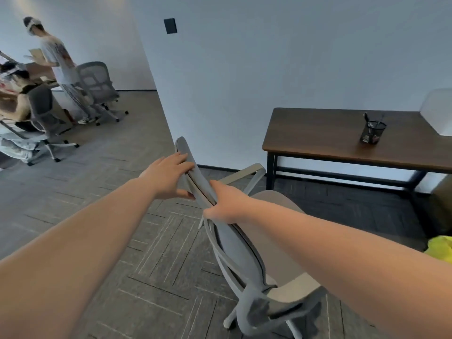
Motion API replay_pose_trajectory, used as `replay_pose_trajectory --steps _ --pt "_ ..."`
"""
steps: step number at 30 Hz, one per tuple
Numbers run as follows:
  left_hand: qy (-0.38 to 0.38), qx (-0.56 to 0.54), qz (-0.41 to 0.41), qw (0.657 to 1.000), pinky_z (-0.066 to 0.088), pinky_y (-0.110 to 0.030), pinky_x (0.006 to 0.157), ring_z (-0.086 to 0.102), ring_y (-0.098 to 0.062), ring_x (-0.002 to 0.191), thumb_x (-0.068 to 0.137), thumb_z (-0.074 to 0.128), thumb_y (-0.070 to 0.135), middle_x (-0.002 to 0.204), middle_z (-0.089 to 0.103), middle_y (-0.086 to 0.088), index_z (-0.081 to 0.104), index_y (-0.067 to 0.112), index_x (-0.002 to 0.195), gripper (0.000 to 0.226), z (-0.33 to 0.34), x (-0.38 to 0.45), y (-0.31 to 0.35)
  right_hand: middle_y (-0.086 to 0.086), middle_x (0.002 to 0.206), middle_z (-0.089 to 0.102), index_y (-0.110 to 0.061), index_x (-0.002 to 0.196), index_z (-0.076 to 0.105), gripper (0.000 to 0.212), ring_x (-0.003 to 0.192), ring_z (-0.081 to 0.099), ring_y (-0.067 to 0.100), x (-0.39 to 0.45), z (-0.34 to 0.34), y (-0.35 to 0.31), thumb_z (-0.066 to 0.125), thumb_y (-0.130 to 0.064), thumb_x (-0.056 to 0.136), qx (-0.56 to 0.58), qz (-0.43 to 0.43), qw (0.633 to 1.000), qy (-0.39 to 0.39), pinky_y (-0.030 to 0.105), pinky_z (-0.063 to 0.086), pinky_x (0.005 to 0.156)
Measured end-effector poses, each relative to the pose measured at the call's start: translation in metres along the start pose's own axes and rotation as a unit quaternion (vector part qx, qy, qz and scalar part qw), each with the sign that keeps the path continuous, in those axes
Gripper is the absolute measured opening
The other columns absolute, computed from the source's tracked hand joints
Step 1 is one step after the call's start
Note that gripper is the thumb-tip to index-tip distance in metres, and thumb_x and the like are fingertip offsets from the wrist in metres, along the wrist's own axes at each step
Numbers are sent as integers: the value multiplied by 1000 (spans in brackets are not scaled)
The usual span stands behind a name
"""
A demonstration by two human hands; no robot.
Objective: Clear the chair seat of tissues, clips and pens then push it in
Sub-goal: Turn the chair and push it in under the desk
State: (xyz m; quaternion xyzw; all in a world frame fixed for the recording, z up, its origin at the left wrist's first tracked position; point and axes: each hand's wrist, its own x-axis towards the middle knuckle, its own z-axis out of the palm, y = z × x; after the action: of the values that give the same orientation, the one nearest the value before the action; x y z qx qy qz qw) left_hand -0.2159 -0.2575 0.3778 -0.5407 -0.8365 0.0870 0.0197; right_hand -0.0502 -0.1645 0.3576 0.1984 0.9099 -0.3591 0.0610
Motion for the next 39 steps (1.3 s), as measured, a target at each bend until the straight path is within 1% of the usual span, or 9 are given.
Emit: replay_pose_trajectory --steps 4,6,10,14,18,22,25,27,39 --pt "42 49 125 990 24 -40 116 41 -19 134 70 50 75 130 55 1 55 20 115 71 7 18 -16 12 114 60 -14 135 38 52 96 62 29 3 12 -7 54 -14 86 12 33 999 -1 41 54 77" --pt "50 53 165 984 36 -42 109 57 -20 110 64 33 86 109 64 1 60 19 103 82 7 26 -24 11 111 61 -15 135 38 51 91 62 28 2 12 -9 53 -13 86 14 33 999 7 40 54 74" --pt "67 66 214 972 40 -41 107 63 -20 97 60 39 79 97 69 1 66 16 94 77 6 39 -28 12 104 63 -14 125 44 41 91 64 31 2 10 -5 54 -15 86 7 28 1000 11 44 56 76" --pt "108 20 239 965 49 -47 90 64 -28 79 62 44 81 78 67 -5 66 7 79 79 18 45 -33 12 99 62 -12 119 45 33 84 63 31 2 11 -3 51 -13 86 -7 14 1000 9 44 56 71" --pt "143 5 262 954 36 -41 88 59 -27 63 69 29 86 64 60 -5 61 5 68 87 12 55 -16 4 80 51 -11 94 42 11 71 53 25 -5 4 13 50 -9 87 -37 -4 999 38 37 47 62" --pt "159 -13 246 956 30 -38 96 59 -26 61 70 26 87 61 58 -4 61 7 66 88 12 53 7 0 69 42 -12 87 39 15 58 43 18 -15 -10 34 54 -11 86 -73 -40 995 52 31 37 50" --pt "162 -29 211 963 30 -45 107 58 -24 65 67 27 89 64 58 -2 61 8 69 87 16 52 27 -2 67 39 -13 87 38 17 62 46 22 -28 -26 56 55 -16 87 -110 -68 991 45 31 37 52" --pt "172 -26 193 966 33 -53 105 57 -23 65 66 27 89 63 57 -1 59 9 67 86 18 55 47 -2 67 39 -13 88 39 17 67 48 25 -37 -40 75 54 -19 88 -127 -72 988 46 31 40 56" --pt "259 -55 76 961 37 -43 91 43 -14 62 57 29 93 57 41 11 39 21 60 72 6 112 211 5 98 62 -16 102 48 21 77 48 25 -96 -144 215 53 -34 92 -270 -13 955 124 33 35 64"
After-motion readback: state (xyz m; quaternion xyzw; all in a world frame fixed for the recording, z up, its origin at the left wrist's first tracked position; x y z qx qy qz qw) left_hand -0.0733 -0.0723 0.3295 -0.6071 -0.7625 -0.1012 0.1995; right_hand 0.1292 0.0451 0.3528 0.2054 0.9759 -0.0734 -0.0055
